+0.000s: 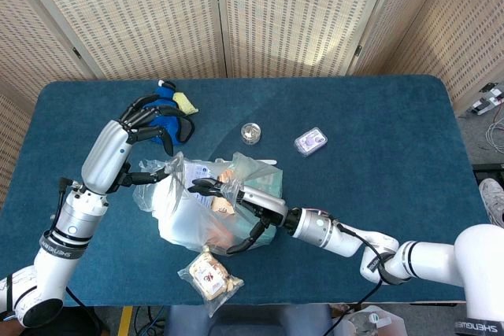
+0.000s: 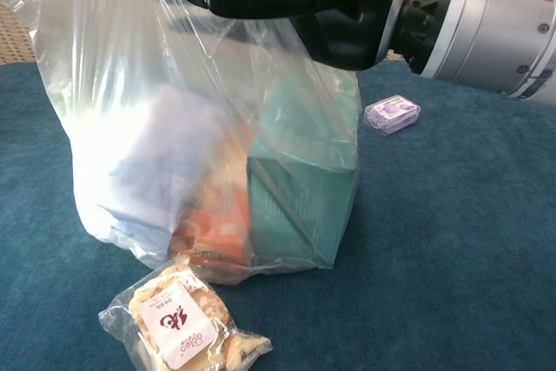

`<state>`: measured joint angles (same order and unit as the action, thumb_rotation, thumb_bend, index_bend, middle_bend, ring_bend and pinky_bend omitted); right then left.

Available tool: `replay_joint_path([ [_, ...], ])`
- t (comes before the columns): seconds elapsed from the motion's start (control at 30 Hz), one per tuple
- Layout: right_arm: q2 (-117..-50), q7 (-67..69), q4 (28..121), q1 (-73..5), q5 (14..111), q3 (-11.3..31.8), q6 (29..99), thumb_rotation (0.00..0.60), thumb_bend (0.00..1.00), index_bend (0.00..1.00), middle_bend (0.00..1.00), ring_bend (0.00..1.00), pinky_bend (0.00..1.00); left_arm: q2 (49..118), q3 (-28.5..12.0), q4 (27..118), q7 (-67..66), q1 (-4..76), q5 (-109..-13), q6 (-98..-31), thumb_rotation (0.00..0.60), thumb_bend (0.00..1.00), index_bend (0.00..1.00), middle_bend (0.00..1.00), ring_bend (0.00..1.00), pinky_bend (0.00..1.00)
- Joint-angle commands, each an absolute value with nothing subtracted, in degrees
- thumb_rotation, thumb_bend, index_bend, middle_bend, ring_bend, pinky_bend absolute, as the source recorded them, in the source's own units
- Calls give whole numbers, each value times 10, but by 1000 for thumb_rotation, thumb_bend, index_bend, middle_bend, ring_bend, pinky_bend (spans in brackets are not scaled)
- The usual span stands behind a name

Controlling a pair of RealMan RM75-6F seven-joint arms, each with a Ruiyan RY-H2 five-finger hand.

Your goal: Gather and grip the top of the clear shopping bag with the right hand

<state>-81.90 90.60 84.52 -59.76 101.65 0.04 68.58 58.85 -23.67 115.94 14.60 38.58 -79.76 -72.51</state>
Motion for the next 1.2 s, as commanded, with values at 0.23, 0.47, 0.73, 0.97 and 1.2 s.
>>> replay_joint_path([
  [0.23, -814, 900, 854, -598, 1016, 3, 692, 600, 0, 0, 58, 12, 44, 582, -244, 1189, 93, 420, -774, -681, 600, 307, 608, 261, 250, 95],
  [0.47, -813, 902, 853, -600, 1016, 2, 693, 600, 0, 0, 58, 12, 44, 591, -248, 1204, 54, 451, -744, -649, 600, 306, 588, 261, 250, 95],
  [0.73, -816, 912, 846, -602, 1018, 1, 694, 600, 0, 0, 58, 12, 44, 600, -249, 1215, 9, 486, -704, -615, 600, 306, 567, 261, 247, 95],
  [0.97, -816, 913, 847, -602, 1020, 0, 699, 600, 0, 0, 59, 12, 44, 612, -257, 1215, -18, 516, -665, -599, 600, 306, 553, 261, 244, 95],
  [1.2, -814, 916, 851, -602, 1019, 1, 705, 600, 0, 0, 69, 12, 44, 623, -258, 1216, -42, 539, -633, -589, 600, 305, 475, 261, 238, 95],
])
